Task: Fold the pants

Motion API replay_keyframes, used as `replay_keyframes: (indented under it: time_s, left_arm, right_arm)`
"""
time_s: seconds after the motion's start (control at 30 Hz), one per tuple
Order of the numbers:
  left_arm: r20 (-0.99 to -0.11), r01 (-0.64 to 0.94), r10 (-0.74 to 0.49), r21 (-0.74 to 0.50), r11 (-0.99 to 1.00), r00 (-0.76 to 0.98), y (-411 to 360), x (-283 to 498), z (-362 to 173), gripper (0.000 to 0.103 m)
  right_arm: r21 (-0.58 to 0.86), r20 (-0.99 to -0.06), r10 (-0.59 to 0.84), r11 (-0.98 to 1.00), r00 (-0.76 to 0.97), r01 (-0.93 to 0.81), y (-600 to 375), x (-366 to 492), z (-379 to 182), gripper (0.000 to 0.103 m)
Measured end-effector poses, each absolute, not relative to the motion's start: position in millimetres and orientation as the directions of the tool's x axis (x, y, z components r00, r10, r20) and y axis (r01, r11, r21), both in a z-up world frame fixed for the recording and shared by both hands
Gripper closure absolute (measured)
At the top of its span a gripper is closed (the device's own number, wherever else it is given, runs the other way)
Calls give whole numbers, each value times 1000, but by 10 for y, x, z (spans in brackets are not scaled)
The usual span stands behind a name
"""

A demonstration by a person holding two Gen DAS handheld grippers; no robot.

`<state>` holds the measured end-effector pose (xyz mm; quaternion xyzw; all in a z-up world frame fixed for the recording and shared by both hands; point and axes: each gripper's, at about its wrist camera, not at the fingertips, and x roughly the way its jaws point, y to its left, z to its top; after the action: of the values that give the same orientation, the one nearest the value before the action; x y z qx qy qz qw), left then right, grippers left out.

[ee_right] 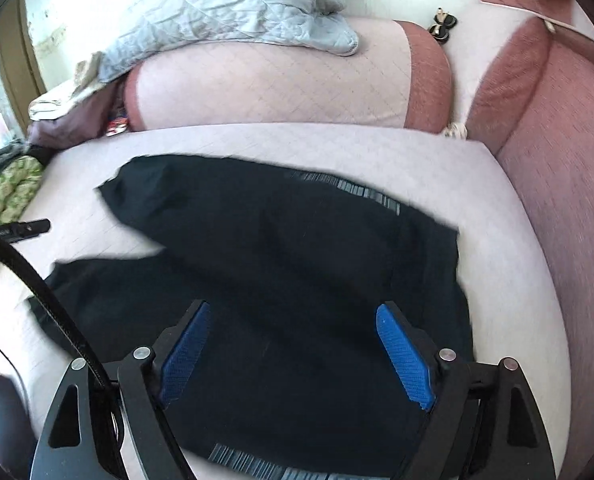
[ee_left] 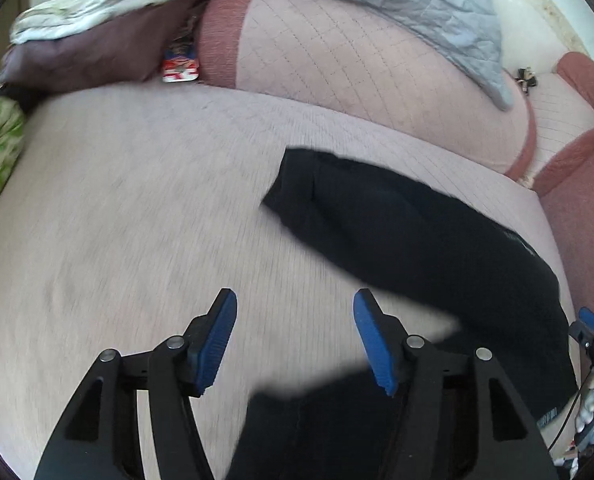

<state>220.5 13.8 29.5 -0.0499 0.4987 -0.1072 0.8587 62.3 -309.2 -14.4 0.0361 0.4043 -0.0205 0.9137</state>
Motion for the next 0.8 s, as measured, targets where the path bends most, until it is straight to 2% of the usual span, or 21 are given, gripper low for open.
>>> replay_keyframes:
  time_s: [0.27, 0.33, 0.4, 0.47, 0.5, 0.63, 0.67, 0.7, 0.73, 0.77, 0.8]
  left_arm:
    - [-872, 63, -328, -329, 942, 363, -27, 3523, -175, 43]
    - [-869, 99, -330, -316, 944, 369, -101, 3697, -200, 36]
    - [-867, 156, -354, -319, 935, 349, -207, 3830, -209, 20]
    - [-873, 200, -362, -311, 929, 326, -306, 3911, -227, 12]
    - [-878, 220, -359, -300, 928, 317, -351, 3928, -238, 8]
    - [-897, 263, -284, -199, 944, 340, -546, 3905, -256, 8]
    - [-900, 269, -253, -161, 950, 354, -580, 3878, -255, 22]
    - [-902, 282, -209, -103, 954, 378, -627, 3836, -245, 53]
    - [-898, 302, -186, -63, 951, 398, -672, 3797, -224, 68]
    - [-894, 331, -238, -109, 937, 379, -692, 3766, -192, 93]
    - [-895, 337, -260, -134, 932, 364, -672, 3759, -182, 92]
  right_arm:
    - [32, -787, -15, 997, 616, 65, -3436, 1916, -438, 15]
    - [18, -800, -13, 999, 600, 46, -3468, 2126, -516, 16]
    - [25, -818, 7, 999, 574, 24, -3485, 2285, -587, 16]
    - [22, -836, 10, 1000, 549, 15, -3517, 2421, -668, 16]
    - [32, -841, 22, 999, 540, 9, -3543, 2477, -704, 16]
    - [92, -847, 81, 996, 526, -5, -3622, 2619, -721, 11]
    - [88, -848, 80, 996, 524, -9, -3611, 2634, -717, 11]
    - [88, -847, 82, 996, 525, -14, -3602, 2627, -712, 18]
    - [97, -844, 96, 995, 528, -26, -3571, 2604, -698, 25]
    - [118, -837, 126, 992, 532, -50, -3527, 2553, -679, 47]
    - [136, -837, 151, 988, 526, -68, -3491, 2529, -665, 71]
